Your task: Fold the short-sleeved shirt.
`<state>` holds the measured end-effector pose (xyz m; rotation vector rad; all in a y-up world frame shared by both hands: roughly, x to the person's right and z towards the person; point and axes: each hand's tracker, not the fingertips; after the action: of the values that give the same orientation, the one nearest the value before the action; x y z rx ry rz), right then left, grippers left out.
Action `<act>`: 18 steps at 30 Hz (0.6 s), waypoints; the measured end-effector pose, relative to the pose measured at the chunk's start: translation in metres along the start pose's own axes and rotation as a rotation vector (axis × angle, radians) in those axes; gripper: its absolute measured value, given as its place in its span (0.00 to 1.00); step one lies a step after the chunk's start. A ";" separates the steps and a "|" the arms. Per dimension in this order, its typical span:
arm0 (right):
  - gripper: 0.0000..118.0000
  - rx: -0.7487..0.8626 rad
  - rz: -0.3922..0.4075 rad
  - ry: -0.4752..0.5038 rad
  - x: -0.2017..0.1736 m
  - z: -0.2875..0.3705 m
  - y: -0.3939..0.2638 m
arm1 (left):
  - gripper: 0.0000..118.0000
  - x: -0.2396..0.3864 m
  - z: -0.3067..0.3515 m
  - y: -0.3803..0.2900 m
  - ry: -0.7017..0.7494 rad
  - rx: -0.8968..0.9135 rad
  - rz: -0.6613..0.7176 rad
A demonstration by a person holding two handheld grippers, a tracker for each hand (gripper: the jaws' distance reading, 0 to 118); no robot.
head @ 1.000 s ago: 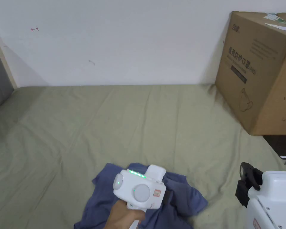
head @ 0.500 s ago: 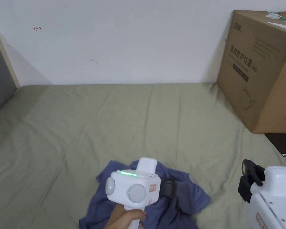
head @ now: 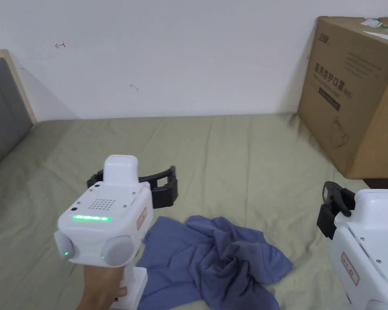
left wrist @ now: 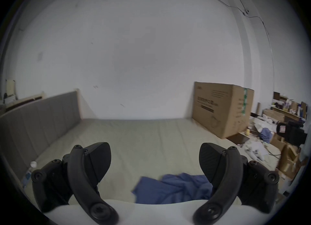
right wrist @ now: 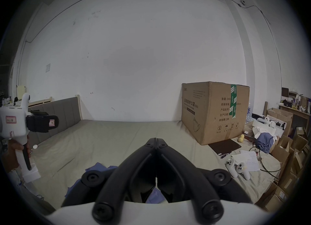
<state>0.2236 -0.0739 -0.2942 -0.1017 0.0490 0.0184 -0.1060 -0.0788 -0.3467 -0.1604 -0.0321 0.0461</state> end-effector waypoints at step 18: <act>0.00 0.028 0.004 0.042 -0.014 -0.004 0.008 | 0.00 -0.038 0.006 -0.022 0.062 -0.154 0.025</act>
<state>0.2095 -0.0667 -0.2981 -0.0742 0.0919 0.0196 -0.1436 -0.1014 -0.3385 -0.3156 0.0280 0.0631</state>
